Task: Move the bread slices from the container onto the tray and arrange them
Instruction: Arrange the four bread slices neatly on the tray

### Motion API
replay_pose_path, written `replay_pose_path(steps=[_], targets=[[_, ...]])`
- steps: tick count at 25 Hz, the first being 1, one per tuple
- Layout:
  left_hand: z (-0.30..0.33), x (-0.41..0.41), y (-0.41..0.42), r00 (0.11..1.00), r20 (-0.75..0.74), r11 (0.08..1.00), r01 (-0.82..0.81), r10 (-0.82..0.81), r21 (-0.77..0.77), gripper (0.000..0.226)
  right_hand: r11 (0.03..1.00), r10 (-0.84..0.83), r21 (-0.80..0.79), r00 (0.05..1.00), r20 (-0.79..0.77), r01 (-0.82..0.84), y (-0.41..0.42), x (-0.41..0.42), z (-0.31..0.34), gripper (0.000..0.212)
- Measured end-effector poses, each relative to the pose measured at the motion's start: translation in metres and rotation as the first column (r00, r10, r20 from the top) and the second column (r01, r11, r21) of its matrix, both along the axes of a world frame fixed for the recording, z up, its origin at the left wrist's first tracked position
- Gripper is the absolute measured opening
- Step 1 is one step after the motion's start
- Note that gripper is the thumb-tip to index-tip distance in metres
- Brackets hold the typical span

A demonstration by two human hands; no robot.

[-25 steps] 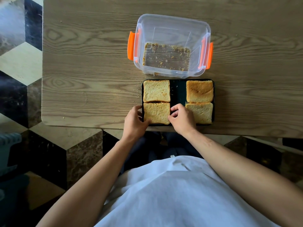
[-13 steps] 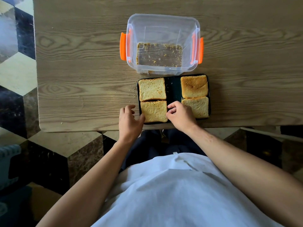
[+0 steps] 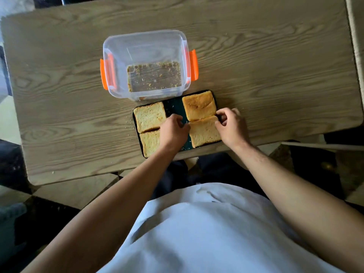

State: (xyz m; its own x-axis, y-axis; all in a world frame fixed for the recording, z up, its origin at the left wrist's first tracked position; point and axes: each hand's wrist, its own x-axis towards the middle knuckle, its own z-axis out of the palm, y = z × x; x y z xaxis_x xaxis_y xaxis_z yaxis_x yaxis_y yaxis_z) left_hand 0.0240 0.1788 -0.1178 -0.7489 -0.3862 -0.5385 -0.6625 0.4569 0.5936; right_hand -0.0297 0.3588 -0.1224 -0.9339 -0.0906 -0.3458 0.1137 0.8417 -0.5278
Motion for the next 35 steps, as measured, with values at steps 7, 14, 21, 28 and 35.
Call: replay_pose_path(steps=[7, 14, 21, 28, 35], targets=[[-0.006, -0.042, 0.015, 0.981, 0.048, 0.981, -0.187, 0.189, -0.046, 0.036, 0.984, 0.18, 0.0, 0.984, -0.003, -0.18, -0.008, -0.035, -0.004, 0.029], [-0.006, -0.052, 0.023, 0.962, 0.045, 0.963, -0.267, 0.269, -0.041, 0.022, 0.987, 0.158, -0.002, 0.987, 0.016, -0.158, -0.014, -0.043, -0.006, 0.029], [-0.001, -0.038, 0.016, 0.972, 0.013, 0.971, -0.236, 0.236, -0.031, 0.036, 0.971, 0.216, -0.098, 0.976, -0.031, -0.218, -0.002, -0.031, -0.005, 0.028], [-0.001, 0.004, 0.025, 0.99, 0.042, 0.991, -0.133, 0.134, -0.013, 0.028, 0.94, 0.341, -0.032, 0.94, -0.015, -0.341, 0.016, -0.01, -0.007, 0.031], [0.002, 0.003, 0.036, 0.987, 0.028, 0.987, -0.161, 0.161, 0.005, 0.028, 0.965, 0.261, 0.006, 0.965, -0.01, -0.26, 0.012, -0.008, -0.001, 0.033]])
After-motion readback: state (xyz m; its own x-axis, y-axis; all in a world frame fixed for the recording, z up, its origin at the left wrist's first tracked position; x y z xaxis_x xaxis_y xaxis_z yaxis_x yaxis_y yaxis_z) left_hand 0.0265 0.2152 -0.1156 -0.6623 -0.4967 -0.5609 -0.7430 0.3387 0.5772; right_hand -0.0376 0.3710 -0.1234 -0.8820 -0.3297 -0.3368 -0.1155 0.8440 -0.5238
